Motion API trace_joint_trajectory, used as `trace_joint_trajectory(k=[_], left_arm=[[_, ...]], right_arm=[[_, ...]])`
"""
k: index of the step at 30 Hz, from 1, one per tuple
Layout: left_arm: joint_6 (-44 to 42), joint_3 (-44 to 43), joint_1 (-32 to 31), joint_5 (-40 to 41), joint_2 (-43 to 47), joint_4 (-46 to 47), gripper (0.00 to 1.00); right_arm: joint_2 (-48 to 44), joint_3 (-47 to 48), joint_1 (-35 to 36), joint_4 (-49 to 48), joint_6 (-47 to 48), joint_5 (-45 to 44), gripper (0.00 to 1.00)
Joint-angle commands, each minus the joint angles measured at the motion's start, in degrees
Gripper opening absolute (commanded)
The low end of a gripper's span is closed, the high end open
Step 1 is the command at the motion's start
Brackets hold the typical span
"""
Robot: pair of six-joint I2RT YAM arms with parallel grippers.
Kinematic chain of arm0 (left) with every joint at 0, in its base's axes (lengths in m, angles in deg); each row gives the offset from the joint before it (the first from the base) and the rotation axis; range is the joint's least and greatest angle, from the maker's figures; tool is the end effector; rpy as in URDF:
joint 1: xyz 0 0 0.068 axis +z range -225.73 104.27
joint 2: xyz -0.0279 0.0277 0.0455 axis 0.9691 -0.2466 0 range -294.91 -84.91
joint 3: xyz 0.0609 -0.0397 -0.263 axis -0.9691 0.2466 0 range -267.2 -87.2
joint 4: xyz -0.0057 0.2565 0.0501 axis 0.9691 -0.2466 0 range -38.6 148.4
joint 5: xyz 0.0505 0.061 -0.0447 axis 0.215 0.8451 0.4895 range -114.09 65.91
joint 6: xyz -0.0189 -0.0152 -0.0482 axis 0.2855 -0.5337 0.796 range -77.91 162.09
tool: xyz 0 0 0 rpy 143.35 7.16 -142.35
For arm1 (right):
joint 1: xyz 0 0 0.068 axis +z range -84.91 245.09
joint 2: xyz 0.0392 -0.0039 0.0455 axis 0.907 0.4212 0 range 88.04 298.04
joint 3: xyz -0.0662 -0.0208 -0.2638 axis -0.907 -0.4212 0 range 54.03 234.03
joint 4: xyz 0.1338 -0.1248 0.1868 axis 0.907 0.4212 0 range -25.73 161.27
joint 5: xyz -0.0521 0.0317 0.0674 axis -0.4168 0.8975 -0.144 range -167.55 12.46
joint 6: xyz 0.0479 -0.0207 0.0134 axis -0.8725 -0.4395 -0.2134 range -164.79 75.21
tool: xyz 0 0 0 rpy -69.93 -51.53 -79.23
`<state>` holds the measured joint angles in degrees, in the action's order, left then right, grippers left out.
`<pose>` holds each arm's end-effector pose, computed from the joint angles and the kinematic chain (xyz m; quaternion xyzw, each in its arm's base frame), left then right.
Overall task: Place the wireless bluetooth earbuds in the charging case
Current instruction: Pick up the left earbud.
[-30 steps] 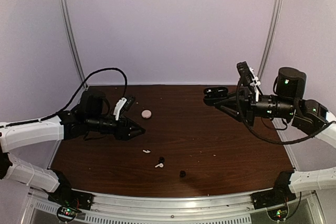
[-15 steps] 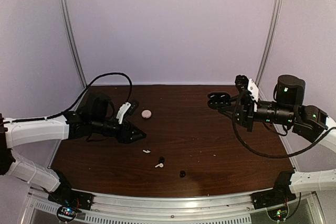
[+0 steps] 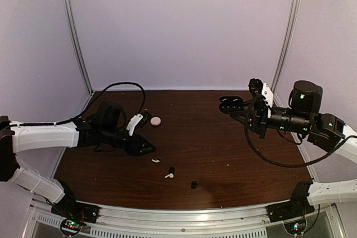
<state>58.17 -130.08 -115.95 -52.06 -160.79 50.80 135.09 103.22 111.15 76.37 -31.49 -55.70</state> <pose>0.1982 -0.1896 0.2178 0.2831 0.8410 -0.3849 0.2539 0.1210 0.1447 0.3573 -0.4782 0.5930 0.3173 0.5648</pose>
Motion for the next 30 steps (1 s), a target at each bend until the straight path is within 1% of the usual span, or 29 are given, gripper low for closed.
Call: trace_joint_trajectory(k=[1,3,5,9,12,15,22,27,30], left_arm=[[-1.89,-1.87,-0.54,0.6,-0.57,0.02,0.45],[-1.91,-1.8,-0.76,0.69,-0.77,0.06,0.45],[-2.04,-1.83,-1.09,0.83,-1.08,-0.02,0.45],[-2.38,-1.86,-1.88,1.1,-1.48,-0.13,0.45],[-2.94,-1.85,-2.41,1.39,-1.79,-0.21,0.45],[-3.52,-1.95,-3.28,1.66,-2.41,-0.37,0.45],[-3.93,-2.71,-5.78,3.5,-4.37,-1.01,0.45],[-2.73,-4.45,-7.28,9.67,-7.18,-3.12,0.42],[-1.96,-5.71,-7.94,12.06,-8.36,-3.74,0.41]], right_arm=[[5.38,4.37,0.35,2.8,-2.02,-0.77,0.0],[6.84,5.23,0.34,3.36,-3.23,-0.08,0.0],[5.85,3.91,0.34,0.53,-4.03,0.01,0.0],[-0.29,-2.07,0.34,-8.92,-5.01,-3.03,0.0],[-4.05,-4.49,0.36,-11.95,-5.11,-5.07,0.0],[-4.18,-3.79,0.35,-11.11,-4.86,-4.47,0.0],[-0.21,-1.04,0.35,-5.32,-1.6,2.63,0.0],[1.76,-0.23,0.34,-4.21,-1.23,3.95,0.0],[2.9,0.56,0.4,-3.63,-2.28,3.16,0.0]])
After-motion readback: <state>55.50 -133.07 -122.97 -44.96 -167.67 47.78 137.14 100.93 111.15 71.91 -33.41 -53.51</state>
